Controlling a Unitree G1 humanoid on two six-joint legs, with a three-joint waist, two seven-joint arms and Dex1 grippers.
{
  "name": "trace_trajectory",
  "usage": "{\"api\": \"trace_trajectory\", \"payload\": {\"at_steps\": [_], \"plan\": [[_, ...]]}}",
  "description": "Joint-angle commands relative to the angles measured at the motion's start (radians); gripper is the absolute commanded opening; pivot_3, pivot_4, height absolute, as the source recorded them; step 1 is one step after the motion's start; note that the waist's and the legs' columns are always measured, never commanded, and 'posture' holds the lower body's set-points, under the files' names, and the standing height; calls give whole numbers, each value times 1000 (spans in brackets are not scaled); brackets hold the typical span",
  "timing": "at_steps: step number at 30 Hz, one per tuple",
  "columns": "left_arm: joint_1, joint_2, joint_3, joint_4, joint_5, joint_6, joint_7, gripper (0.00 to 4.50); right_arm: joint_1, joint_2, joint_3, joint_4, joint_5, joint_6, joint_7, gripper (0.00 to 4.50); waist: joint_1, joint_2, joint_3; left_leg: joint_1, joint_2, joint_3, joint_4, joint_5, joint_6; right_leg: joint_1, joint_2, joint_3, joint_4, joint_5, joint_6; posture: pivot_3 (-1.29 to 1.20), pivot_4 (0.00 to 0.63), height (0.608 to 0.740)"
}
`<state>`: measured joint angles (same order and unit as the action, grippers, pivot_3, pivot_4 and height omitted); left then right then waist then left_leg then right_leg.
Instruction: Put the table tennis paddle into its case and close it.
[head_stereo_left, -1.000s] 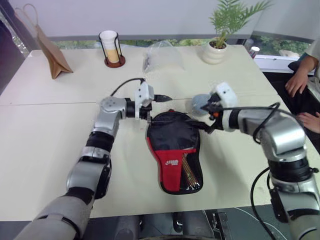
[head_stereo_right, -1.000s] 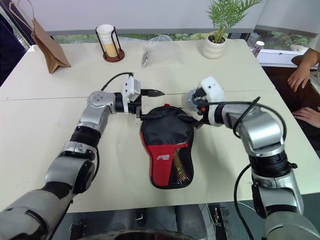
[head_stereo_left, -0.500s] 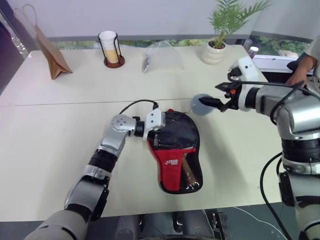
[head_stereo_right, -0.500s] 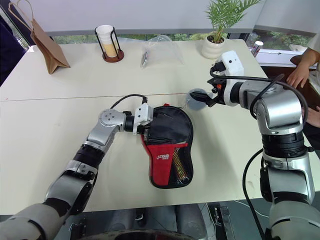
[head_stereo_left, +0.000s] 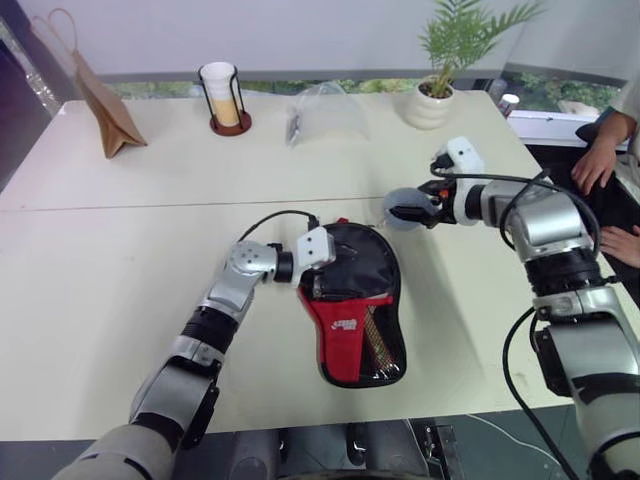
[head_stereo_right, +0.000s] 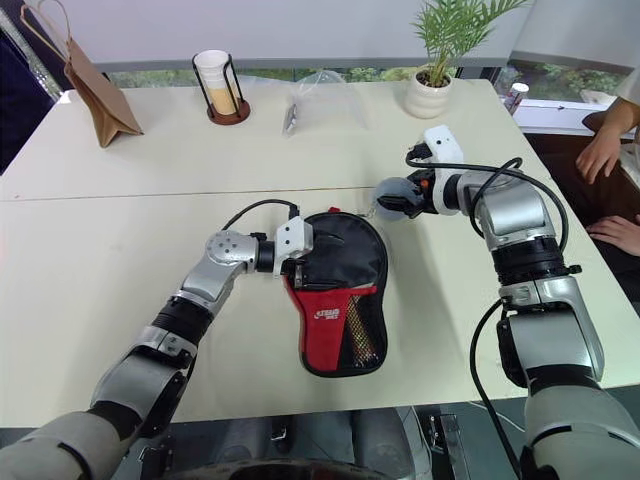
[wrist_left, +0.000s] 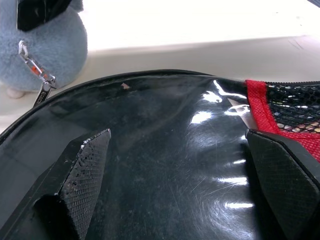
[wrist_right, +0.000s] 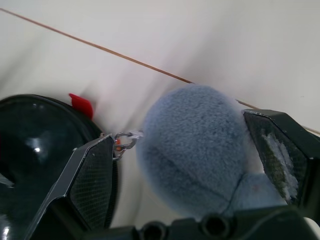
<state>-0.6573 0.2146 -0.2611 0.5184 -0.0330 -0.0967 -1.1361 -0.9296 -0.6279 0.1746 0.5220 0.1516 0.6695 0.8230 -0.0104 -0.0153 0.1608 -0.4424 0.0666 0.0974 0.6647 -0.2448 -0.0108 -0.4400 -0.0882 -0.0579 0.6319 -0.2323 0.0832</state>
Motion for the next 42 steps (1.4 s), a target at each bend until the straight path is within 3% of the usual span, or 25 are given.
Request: {"api": "trace_trajectory", "payload": {"at_steps": [1, 8, 11, 16, 18, 25, 33, 42], "plan": [[17, 7, -12, 0, 7, -2, 14, 4490, -36, 10, 11, 87, -41, -67, 32, 4500, 0, 0, 0, 0, 0, 0, 0, 0, 0, 0, 0, 0, 0, 0, 0, 0, 150, 740], [22, 12, -14, -7, 7, 1, 23, 4490, -65, 31, 36, 232, -117, -180, 57, 4500, -2, 1, -1, 1, 0, 0, 0, 0, 0, 0, 0, 0, 0, 0, 1, 0, 150, 740], [23, 13, -13, -8, 8, 0, 30, 4500, -81, 37, 20, 257, -123, -213, 61, 3695, -2, 1, -1, 1, 0, 0, 0, 0, -1, 1, 0, 0, 0, 0, 1, 0, 150, 740], [21, 14, -17, -1, 11, 5, 32, 4500, -86, 38, 13, 249, -131, -217, 68, 1254, -2, 1, -1, 1, 0, 0, 0, 1, -1, 1, 0, 0, 1, 0, 1, 0, 150, 740], [20, 15, -24, 2, 14, 16, 24, 4500, -73, 24, 16, 210, -136, -202, 76, 470, -1, 1, -1, 1, 0, 0, 0, 1, -1, 1, 0, 0, 1, 0, 1, 0, 150, 740], [10, 16, -36, 25, 22, 54, 13, 4500, 67, -67, 11, -77, -150, -106, 99, 470, 1, 1, -1, 1, 0, 0, 1, 1, -1, 1, 0, 0, 1, 0, 1, 0, 150, 740], [7, 12, -50, 52, 30, 62, 21, 4500, 263, -147, -7, -395, -175, 16, 25, 470, 3, 3, -2, 3, 0, 0, 1, 1, -1, 3, 0, 0, 1, 0, 1, 0, 150, 740], [17, 12, -59, 50, 30, 65, 23, 4500, 389, -206, -18, -581, -219, 85, -61, 470, 5, 3, -2, 6, 0, -1, 1, 0, -1, 7, 0, 0, 0, 0, 0, 0, 150, 740]]}}
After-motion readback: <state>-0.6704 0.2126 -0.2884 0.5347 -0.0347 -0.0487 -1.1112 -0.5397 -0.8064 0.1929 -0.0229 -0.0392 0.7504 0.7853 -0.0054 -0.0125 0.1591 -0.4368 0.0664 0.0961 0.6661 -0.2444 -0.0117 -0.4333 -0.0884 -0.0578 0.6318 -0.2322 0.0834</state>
